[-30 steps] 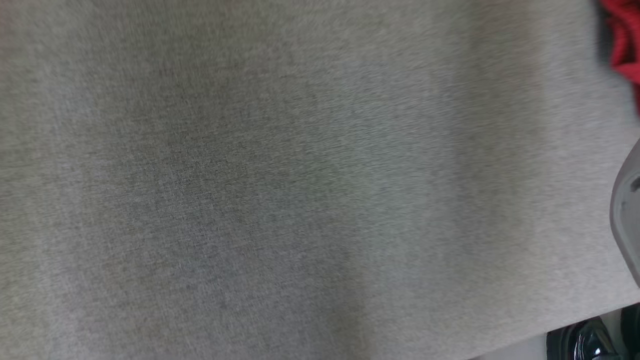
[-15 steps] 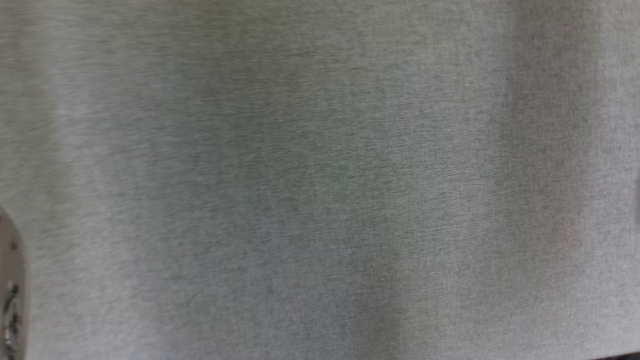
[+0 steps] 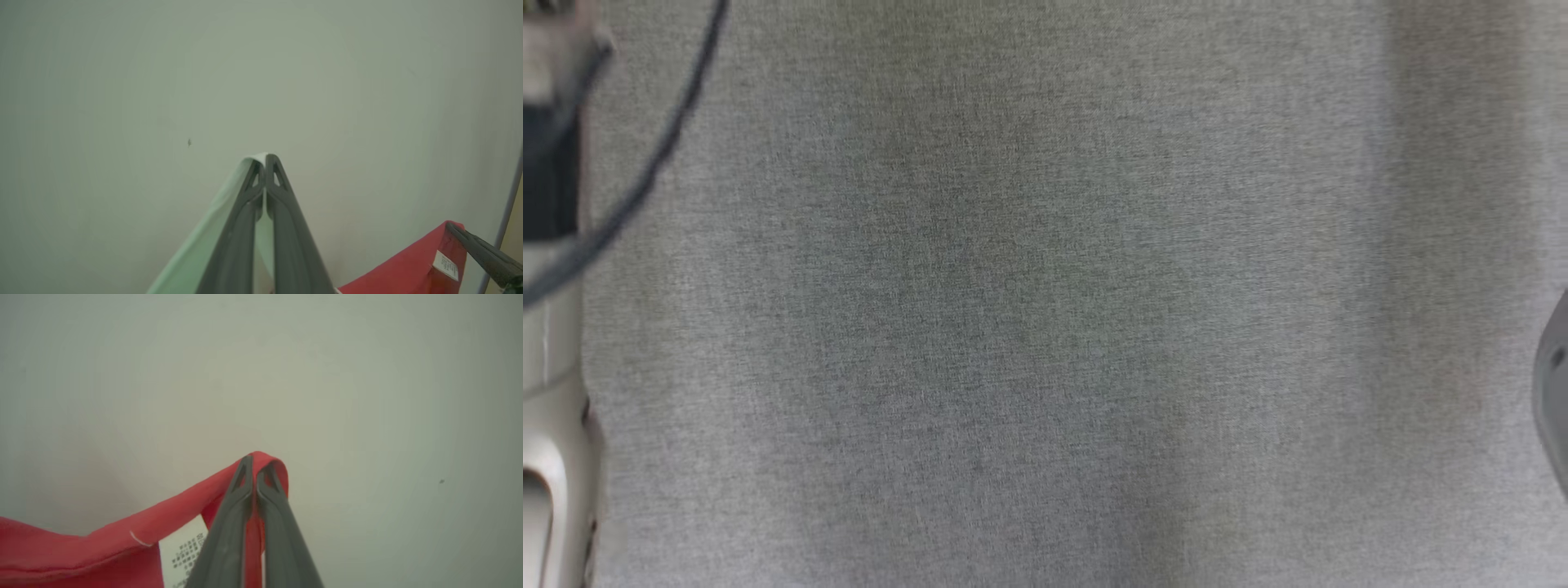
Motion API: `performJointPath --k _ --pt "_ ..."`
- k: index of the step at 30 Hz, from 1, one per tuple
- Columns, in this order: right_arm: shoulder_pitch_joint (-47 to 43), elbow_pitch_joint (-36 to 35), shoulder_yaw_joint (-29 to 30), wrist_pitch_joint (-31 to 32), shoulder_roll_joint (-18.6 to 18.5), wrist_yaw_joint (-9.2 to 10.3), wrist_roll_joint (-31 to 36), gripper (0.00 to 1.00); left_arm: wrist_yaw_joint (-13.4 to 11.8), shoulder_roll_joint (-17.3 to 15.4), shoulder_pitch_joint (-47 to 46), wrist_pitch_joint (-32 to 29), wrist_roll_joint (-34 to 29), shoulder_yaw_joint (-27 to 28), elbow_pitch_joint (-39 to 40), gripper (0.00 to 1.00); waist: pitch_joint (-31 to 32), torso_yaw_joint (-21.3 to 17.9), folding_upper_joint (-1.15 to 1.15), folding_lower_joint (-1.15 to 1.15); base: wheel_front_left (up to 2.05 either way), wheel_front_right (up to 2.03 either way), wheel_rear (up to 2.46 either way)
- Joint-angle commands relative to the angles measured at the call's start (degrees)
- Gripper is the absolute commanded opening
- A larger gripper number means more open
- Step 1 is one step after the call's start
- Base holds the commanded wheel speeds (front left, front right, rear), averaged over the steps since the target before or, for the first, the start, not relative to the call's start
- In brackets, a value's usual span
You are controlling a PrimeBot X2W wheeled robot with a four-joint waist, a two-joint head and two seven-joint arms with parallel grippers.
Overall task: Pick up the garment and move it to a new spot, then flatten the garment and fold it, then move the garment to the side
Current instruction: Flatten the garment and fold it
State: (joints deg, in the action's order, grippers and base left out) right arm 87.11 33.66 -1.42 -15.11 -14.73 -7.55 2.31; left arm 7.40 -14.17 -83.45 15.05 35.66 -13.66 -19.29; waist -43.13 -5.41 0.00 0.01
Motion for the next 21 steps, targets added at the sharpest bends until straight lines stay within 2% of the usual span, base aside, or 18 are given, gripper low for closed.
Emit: performJointPath --k 1,5,9,12,15,18,21 --pt "-2.65 1.3 -1.13 -0.02 -0.47 0.11 -1.94 0.0 0.07 -1.26 2.42 0.16 1.76 -1.19 1.33 0.0 1.47 -0.21 0.0 -0.01 0.0 0.0 0.0" --pt "-9.11 4.05 -3.39 2.49 -2.27 0.11 -7.67 0.0 0.08 -3.36 9.7 0.16 6.86 -4.24 4.36 0.0 4.9 0.3 0.0 -0.01 0.0 0.0 0.0" --pt "-18.0 1.74 -3.87 9.75 -3.01 0.11 -16.32 0.0 0.08 -4.85 19.08 -0.09 12.86 -6.3 7.16 0.0 10.48 1.06 0.0 -0.01 0.0 0.0 0.0" --pt "-26.76 -2.49 -1.45 17.32 -3.63 0.11 -21.81 0.0 0.07 -5.57 27.63 -1.02 16.89 -6.73 8.63 0.0 15.15 1.57 0.0 -0.01 0.0 0.0 0.0" --pt "-35.47 -8.79 2.7 25.37 -2.68 0.11 -24.93 0.0 -0.76 -5.98 36.09 -3.16 20.39 -7.25 10.38 0.0 19.31 1.85 0.0 -0.01 0.0 0.0 0.0" --pt "-44.71 -16.19 7.68 32.95 -1.1 0.11 -24.74 0.0 -2.05 -6.04 44.82 -5.05 23.12 -8.3 12.89 0.0 22.77 2.08 0.0 -0.01 0.0 0.0 0.0" --pt "-53.42 -24.51 13.59 39.44 2.52 0.11 -24.13 0.0 -3.82 -5.84 53.08 -6.27 25.79 -8.86 15.51 0.0 25.43 2.49 0.0 -0.01 0.0 0.0 0.0"
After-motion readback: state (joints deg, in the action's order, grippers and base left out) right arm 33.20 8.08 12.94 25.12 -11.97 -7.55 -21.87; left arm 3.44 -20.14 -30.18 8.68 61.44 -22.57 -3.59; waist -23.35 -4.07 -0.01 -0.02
